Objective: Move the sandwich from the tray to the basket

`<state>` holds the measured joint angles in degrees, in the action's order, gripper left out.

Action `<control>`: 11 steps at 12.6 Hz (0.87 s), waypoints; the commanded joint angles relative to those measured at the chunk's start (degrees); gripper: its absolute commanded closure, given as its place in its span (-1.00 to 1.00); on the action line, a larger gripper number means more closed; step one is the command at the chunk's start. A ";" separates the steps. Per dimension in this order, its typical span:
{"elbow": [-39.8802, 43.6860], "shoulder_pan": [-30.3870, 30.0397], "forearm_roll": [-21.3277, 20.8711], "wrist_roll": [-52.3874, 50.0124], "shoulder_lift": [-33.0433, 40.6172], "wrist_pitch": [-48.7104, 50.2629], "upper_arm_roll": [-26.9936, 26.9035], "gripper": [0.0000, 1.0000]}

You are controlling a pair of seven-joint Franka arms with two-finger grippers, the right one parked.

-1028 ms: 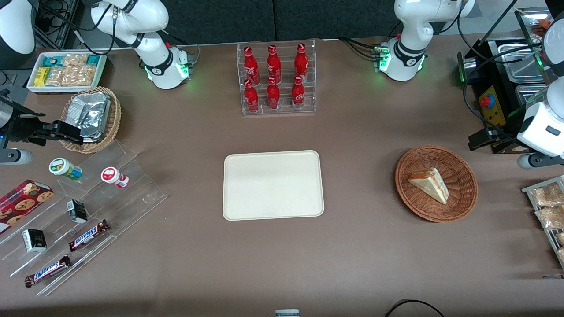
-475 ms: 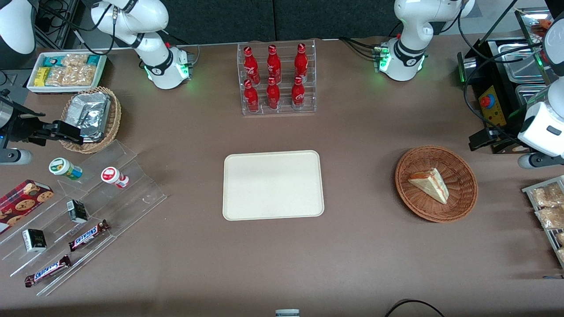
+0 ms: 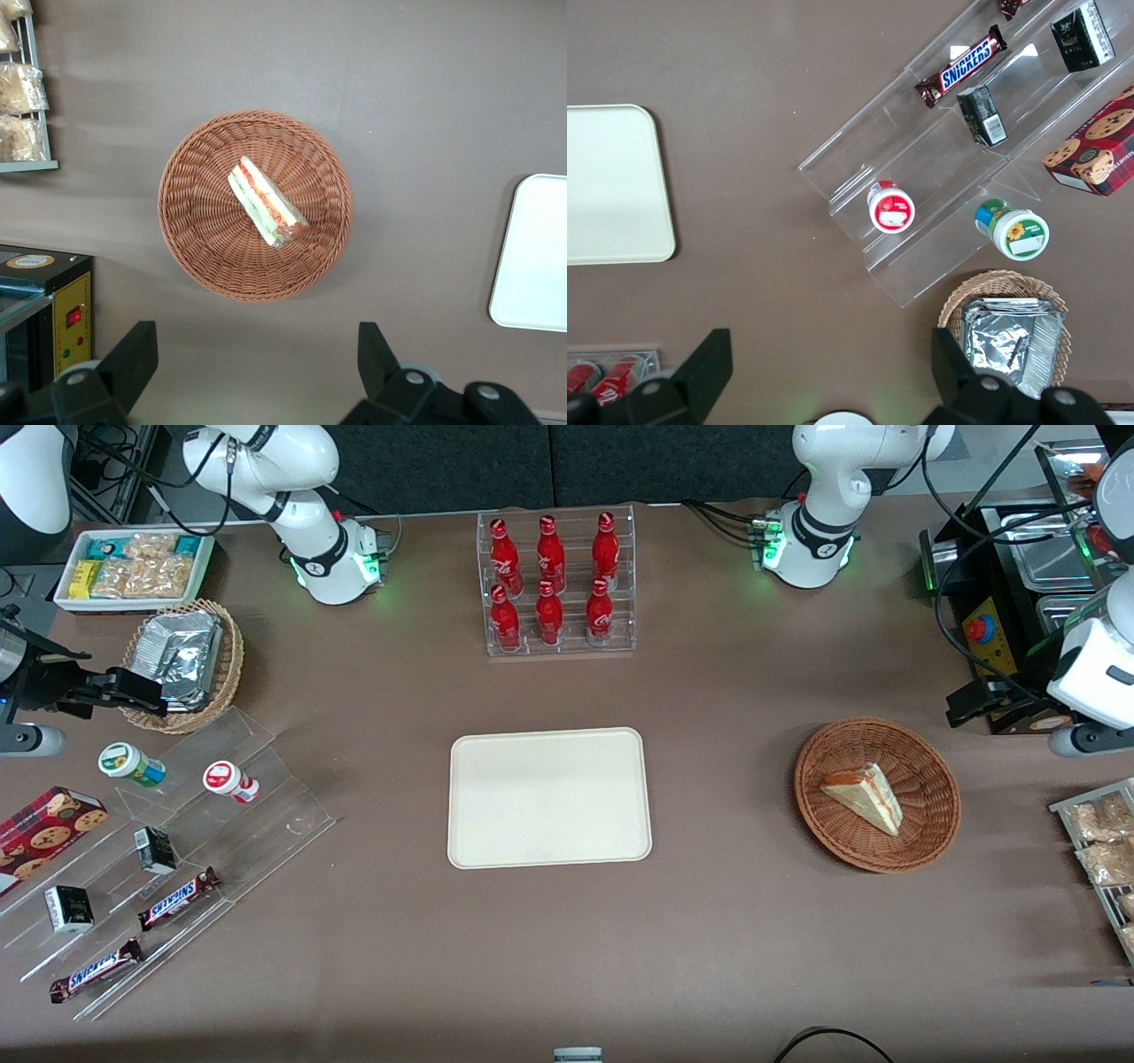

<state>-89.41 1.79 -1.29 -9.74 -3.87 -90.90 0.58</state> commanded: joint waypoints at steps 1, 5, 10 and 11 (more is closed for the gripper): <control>-3.23 0.76 0.50 0.95 3.68 -1.74 -0.24 -1.00; -0.34 1.28 -0.03 0.95 3.69 1.32 0.47 -1.00; -0.51 1.28 0.49 0.86 4.13 1.69 0.73 -1.00; -0.51 1.28 0.58 0.86 4.13 1.69 0.73 -1.00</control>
<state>-89.93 2.69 -1.28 -9.43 -0.51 -90.18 1.51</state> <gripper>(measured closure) 0.000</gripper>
